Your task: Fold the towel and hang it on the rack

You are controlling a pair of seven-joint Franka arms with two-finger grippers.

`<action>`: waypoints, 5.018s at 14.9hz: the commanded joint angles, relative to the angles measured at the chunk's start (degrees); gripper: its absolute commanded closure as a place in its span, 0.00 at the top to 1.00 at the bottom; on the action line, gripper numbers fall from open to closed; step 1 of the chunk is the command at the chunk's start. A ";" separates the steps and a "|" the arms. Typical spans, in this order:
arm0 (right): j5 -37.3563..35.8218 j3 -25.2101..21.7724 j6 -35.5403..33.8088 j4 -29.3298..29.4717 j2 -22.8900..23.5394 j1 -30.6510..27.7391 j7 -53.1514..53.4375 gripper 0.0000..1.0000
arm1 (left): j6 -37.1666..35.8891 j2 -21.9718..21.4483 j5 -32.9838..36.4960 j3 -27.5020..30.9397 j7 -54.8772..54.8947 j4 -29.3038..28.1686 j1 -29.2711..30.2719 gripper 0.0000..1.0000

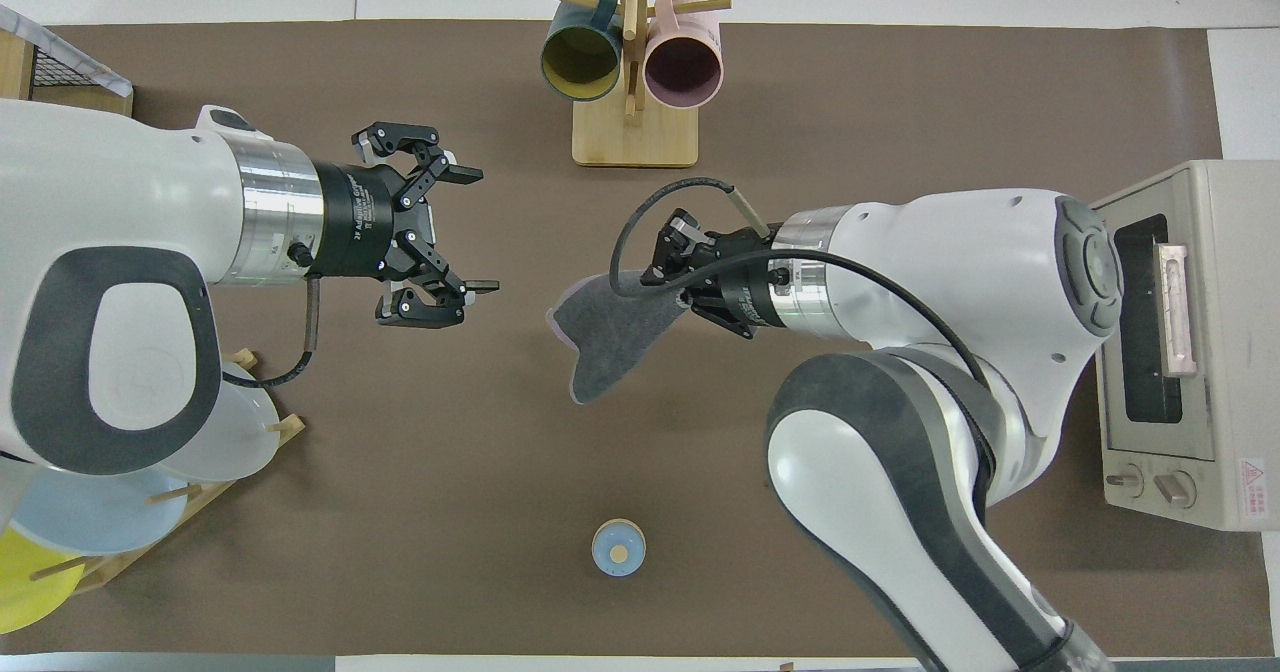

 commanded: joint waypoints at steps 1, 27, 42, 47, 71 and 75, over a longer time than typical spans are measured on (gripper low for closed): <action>-5.86 0.31 -4.46 -0.24 -1.27 -1.52 -8.46 0.00 | -0.36 -3.37 -0.72 0.08 10.85 -4.30 4.03 1.00; -28.73 0.22 -22.05 -6.05 -6.02 -32.28 -51.62 0.00 | -31.91 2.17 34.00 11.50 94.89 15.74 2.11 1.00; -28.82 0.22 -21.87 -7.36 -6.63 -35.89 -56.11 0.14 | -28.32 2.25 32.50 11.68 94.83 14.77 0.97 1.00; -28.82 0.22 -22.05 -7.36 -6.63 -36.24 -56.29 0.23 | -28.14 1.64 32.24 11.42 94.92 14.42 1.67 1.00; -41.74 0.92 -45.60 21.72 0.75 -28.33 -48.38 1.00 | -28.58 1.55 32.41 11.42 95.00 14.24 1.93 1.00; -42.09 0.31 -45.78 23.40 0.84 -25.87 -48.03 1.00 | -28.49 1.55 32.33 11.42 95.00 14.24 1.93 1.00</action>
